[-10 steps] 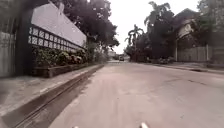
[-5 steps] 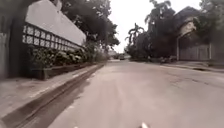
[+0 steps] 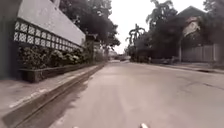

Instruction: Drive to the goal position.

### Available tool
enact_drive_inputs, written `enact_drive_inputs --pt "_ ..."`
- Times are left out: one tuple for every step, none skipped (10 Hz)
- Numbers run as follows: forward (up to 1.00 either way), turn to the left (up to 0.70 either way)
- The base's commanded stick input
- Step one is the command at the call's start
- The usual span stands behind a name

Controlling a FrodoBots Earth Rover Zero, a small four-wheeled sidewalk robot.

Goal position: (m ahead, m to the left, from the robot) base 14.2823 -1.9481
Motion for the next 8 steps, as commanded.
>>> enact_drive_inputs --pt "0.04 0.00" --pt "0.04 0.00" --pt "0.08 0.00" --pt "0.29 0.00" --pt "0.58 0.00" --pt "0.70 0.00" --pt "0.70 0.00" --pt "0.70 0.00"
